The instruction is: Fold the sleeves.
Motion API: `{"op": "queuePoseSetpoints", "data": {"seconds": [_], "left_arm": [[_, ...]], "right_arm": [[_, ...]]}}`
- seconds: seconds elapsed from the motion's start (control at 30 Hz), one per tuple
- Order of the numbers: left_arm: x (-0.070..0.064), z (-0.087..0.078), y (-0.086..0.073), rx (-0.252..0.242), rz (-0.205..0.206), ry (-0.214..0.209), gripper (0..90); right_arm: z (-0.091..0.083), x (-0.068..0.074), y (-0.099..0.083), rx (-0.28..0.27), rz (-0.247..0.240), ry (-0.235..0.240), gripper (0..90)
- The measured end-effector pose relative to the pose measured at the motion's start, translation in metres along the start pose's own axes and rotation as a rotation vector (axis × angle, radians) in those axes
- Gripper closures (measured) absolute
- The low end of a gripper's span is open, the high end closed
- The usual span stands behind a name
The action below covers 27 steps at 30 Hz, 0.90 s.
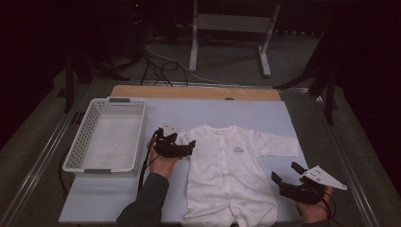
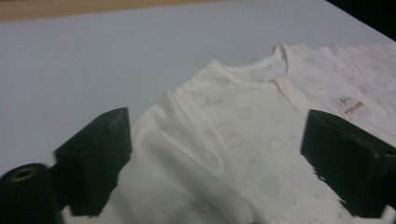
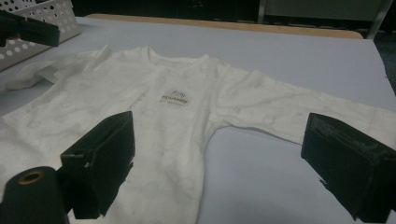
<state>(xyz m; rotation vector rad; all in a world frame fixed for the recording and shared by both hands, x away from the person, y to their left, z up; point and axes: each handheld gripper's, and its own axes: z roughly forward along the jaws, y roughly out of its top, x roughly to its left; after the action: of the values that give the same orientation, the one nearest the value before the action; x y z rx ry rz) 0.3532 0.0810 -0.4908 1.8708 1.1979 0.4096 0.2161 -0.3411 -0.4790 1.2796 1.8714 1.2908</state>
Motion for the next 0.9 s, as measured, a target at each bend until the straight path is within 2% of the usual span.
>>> {"op": "queuePoseSetpoints", "data": {"seconds": [0.17, 0.3, 0.5, 0.53, 0.57, 0.67, 0.8, 0.9], "left_arm": [[0.003, 0.004, 0.000, 0.026, -0.022, 0.045, 24.7], [0.006, 0.007, -0.002, 0.051, -0.026, 0.076, 28.1], [0.009, 0.010, -0.004, 0.071, -0.051, 0.063, 38.5], [0.011, 0.012, -0.005, 0.076, -0.071, 0.045, 38.5], [0.011, 0.013, -0.005, 0.083, -0.075, 0.047, 42.9], [0.013, 0.017, -0.007, 0.097, -0.100, 0.016, 46.2], [0.015, 0.020, -0.010, 0.115, -0.120, 0.021, 47.5], [0.016, 0.023, -0.011, 0.124, -0.125, 0.021, 52.1]], "right_arm": [[0.000, -0.001, 0.000, 0.002, -0.002, 0.004, 10.0], [-0.001, -0.002, 0.000, -0.002, 0.004, -0.001, 10.0], [-0.001, -0.002, -0.001, 0.003, 0.001, -0.002, 10.1], [-0.001, -0.002, -0.001, 0.002, 0.001, -0.002, 10.1], [-0.001, -0.002, -0.001, 0.003, 0.002, 0.000, 10.1], [-0.001, -0.003, -0.001, 0.002, 0.008, 0.000, 10.1], [-0.002, -0.002, -0.001, 0.002, 0.007, 0.002, 10.1], [-0.002, -0.003, -0.001, 0.000, 0.003, -0.002, 10.1]]}}
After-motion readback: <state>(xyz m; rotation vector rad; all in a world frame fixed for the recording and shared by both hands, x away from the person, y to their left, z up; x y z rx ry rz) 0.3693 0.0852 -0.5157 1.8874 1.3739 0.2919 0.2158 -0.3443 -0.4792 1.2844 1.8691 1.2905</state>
